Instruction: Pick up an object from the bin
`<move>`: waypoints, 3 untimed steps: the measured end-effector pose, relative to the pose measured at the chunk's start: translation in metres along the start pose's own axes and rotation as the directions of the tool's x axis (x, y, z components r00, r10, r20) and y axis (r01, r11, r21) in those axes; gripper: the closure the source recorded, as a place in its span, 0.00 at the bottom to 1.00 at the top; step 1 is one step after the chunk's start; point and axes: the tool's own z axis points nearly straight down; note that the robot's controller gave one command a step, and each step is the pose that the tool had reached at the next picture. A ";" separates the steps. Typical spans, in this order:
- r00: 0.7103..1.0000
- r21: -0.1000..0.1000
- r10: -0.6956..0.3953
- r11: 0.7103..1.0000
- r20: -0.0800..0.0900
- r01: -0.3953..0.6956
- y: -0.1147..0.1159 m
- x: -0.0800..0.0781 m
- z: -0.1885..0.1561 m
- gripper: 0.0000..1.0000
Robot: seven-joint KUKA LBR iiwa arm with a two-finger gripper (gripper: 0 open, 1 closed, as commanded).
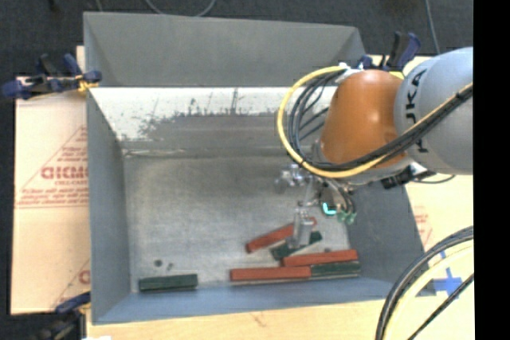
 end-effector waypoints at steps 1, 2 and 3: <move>0.936 0.002 -0.353 0.936 0.003 0.353 -0.044 0.028 0.073 0.00; 0.936 0.003 -0.351 0.936 0.006 0.351 -0.044 0.026 0.072 0.00; 0.936 0.003 -0.351 0.936 0.007 0.351 -0.045 0.025 0.072 0.00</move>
Offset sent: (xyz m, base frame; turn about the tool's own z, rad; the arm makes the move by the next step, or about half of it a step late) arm -0.0283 -0.0419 -0.0730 -0.3629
